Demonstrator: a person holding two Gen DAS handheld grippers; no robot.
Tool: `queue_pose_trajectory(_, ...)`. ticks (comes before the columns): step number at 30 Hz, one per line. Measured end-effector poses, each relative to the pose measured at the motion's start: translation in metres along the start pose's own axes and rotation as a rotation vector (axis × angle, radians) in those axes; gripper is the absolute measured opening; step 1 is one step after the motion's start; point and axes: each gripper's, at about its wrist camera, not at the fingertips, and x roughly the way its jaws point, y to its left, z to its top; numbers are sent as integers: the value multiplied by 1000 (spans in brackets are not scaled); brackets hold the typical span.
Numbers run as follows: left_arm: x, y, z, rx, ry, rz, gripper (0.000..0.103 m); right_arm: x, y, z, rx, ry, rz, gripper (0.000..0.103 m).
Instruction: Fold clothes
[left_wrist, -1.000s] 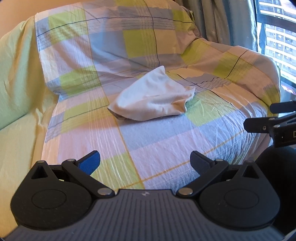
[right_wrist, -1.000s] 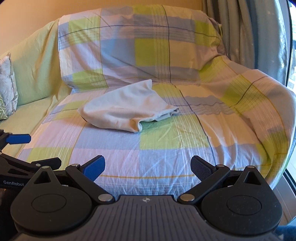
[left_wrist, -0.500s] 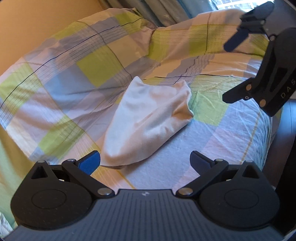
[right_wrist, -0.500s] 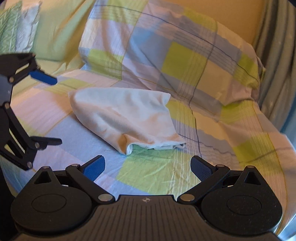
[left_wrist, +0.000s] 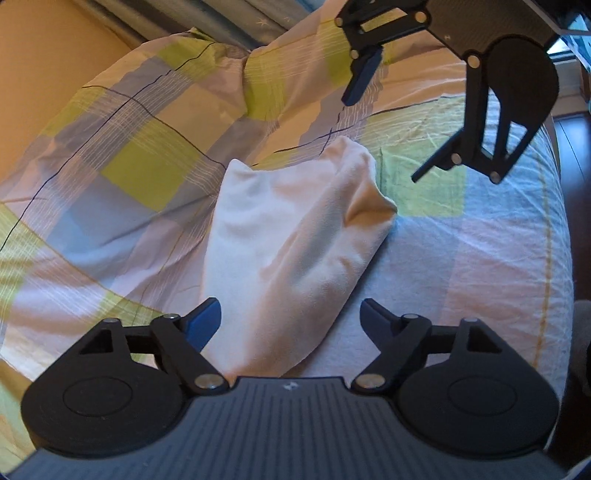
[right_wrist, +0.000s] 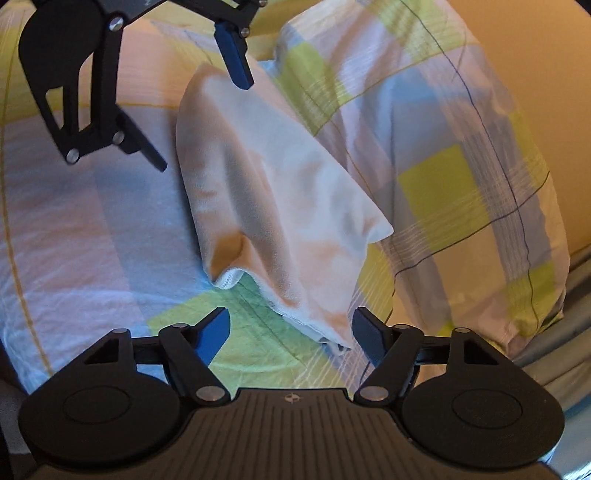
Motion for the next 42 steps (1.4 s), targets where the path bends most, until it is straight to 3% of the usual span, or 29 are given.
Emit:
queue_pose_trajectory(2,6,0,0,43,2,-9,65,7,2,-1,-40,-1,-4,65)
queue_pose_trajectory(6,14,-1,1,94,-6,3,63,20,8,0,-142,-26,-2,56)
queue_pose_trajectory(9,13,-4,2,107,-27,4,71,25,7,4,-157,-46,6,30)
queue_pose_trajectory(10,12,-5,2,107,-35,2,72,24,3,6,-136,-49,13,11)
queue_pose_trajectory(11,12,-5,3,107,-42,-2,73,22,-2,8,-100,-53,26,2)
queue_pose_trajectory(15,8,-11,7,106,-72,-28,84,6,-27,14,59,-96,58,1)
queue_pose_trajectory(19,9,-17,15,92,-90,-14,85,-15,-57,21,212,-157,72,0)
queue_pose_trajectory(23,8,-15,28,30,-107,3,84,-37,-88,32,346,-216,85,0)
queue_pose_trajectory(26,-7,-3,37,-65,-147,17,73,-50,-109,38,422,-257,85,0)
queue_pose_trajectory(28,-15,15,38,-152,-149,11,37,-51,-118,39,450,-267,86,0)
queue_pose_trajectory(29,-17,26,39,-199,-146,6,29,-49,-122,38,466,-268,91,0)
queue_pose_trajectory(30,-20,36,39,-246,-142,1,12,-47,-123,36,482,-268,94,0)
queue_pose_trajectory(31,-22,47,39,-293,-139,-5,6,-44,-125,36,498,-265,99,0)
queue_pose_trajectory(33,-27,69,30,-409,-139,-28,5,-40,-128,33,537,-259,109,2)
queue_pose_trajectory(35,-29,90,24,-493,-134,-46,5,-39,-129,29,573,-257,106,26)
queue_pose_trajectory(38,-33,112,16,-564,-141,-37,5,-40,-125,19,612,-240,67,55)
queue_pose_trajectory(42,-38,133,10,-622,-156,-34,5,-28,-107,-3,658,-155,82,64)
